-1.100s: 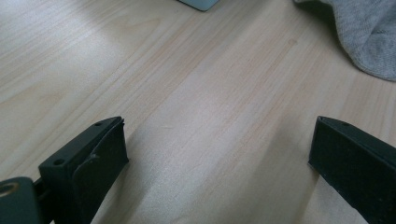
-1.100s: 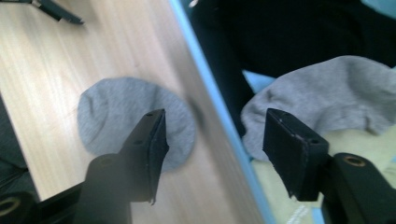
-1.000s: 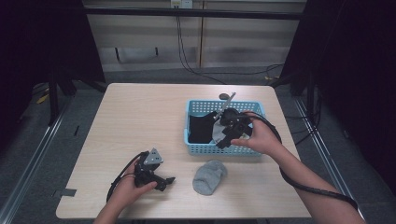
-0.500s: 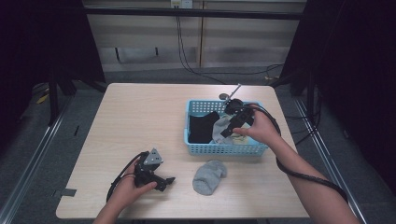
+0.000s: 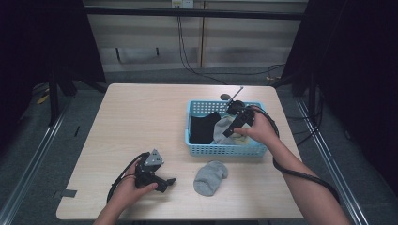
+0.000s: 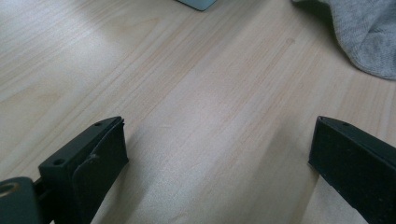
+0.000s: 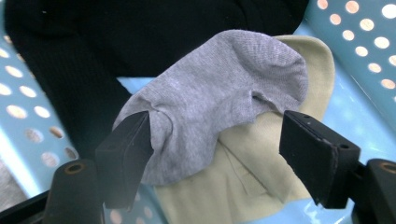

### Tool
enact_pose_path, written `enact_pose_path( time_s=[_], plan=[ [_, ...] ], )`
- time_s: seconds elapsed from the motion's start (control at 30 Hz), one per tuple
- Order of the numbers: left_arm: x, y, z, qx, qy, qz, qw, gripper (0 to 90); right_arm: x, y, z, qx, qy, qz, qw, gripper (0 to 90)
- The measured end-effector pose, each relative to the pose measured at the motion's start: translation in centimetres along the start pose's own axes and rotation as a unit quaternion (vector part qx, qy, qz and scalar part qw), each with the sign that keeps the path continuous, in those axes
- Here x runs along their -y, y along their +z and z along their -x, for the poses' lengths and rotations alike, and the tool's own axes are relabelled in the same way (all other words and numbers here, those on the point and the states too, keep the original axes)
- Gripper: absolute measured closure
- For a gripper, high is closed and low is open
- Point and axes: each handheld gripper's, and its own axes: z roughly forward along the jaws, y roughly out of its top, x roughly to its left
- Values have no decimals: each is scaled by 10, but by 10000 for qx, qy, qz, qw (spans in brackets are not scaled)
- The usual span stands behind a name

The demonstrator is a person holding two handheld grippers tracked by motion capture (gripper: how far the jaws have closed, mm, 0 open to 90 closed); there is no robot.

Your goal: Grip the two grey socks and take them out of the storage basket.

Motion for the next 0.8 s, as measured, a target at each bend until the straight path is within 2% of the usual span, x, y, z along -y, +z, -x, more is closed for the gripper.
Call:
enact_pose_path(
  time_s=[0.37, 0.57, 0.6, 0.73, 0.77, 0.8],
  plan=[
    [0, 0, 0, 3, 0, 2, 10000, 35, -3, 16, -2, 4, -29, -48, 10000, 269],
    [0, 0, -1, 6, 45, -31, 10000, 34, -4, 26, -3, 51, -90, -138, 9999, 317],
    [0, 0, 0, 1, 2, 1, 10000, 34, -4, 28, -2, 61, -95, -152, 9998, 326],
    [0, 0, 0, 6, 36, -26, 10000, 33, -4, 34, -2, 121, -116, -209, 9996, 434],
    [0, 0, 0, 6, 38, -27, 10000, 33, -4, 36, -1, 87, -107, -244, 9996, 510],
    [0, 0, 0, 2, 6, -4, 10000, 33, -3, 37, -1, 82, -60, -314, 9995, 531]
  ],
)
